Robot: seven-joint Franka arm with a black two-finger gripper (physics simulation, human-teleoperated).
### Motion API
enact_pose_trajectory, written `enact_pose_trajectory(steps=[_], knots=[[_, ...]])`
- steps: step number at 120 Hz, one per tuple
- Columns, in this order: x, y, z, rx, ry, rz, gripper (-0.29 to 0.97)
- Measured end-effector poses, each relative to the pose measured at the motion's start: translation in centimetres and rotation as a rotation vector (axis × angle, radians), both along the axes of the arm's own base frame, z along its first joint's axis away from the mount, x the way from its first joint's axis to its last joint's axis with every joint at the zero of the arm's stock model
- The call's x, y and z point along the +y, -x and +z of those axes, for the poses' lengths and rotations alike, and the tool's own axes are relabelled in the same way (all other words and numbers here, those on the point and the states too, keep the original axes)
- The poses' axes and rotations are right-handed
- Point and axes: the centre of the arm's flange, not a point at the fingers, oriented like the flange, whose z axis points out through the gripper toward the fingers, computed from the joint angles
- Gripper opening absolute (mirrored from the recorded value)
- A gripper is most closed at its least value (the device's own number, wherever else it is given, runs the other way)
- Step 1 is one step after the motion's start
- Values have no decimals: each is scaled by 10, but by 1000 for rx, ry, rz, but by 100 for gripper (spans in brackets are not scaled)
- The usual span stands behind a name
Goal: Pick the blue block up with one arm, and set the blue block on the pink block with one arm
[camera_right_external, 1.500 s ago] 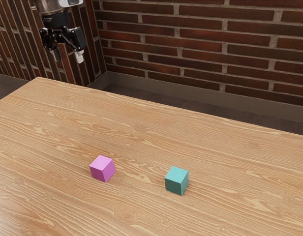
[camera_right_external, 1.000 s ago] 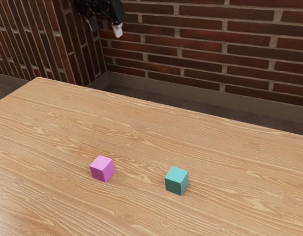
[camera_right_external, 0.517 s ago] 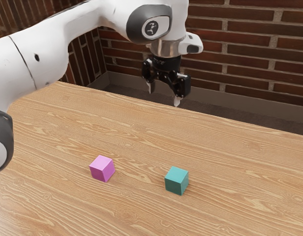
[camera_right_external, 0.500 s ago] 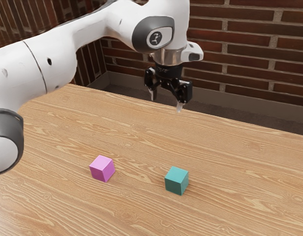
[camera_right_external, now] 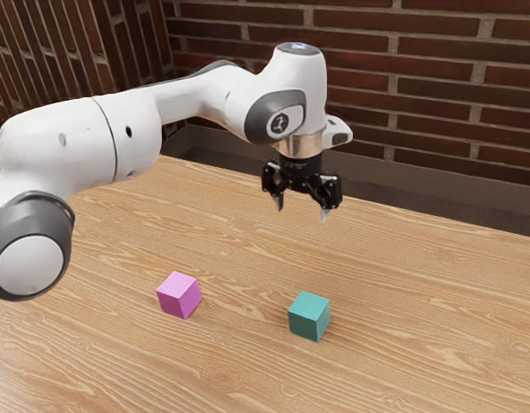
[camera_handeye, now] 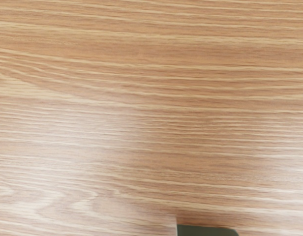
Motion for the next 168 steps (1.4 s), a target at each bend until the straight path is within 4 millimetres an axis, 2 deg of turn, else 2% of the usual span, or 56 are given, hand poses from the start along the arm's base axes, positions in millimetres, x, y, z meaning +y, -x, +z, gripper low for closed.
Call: enact_pose_trajectory(steps=[9,21,44,60,76,92,108,128,148,168], knots=[[-2,-1,-41,14,1,4,68],[-8,0,-73,-4,18,3,68],[-23,4,-70,-57,61,0,68],[-27,10,-54,-40,118,26,68],[-16,12,-82,-60,104,-23,68],[-17,9,-102,-114,109,-109,68],[-18,16,-125,-124,131,-174,68],[-31,30,-141,-121,142,-259,68],[-19,40,-162,-86,131,-288,68],[-9,41,-168,-63,116,-290,68]])
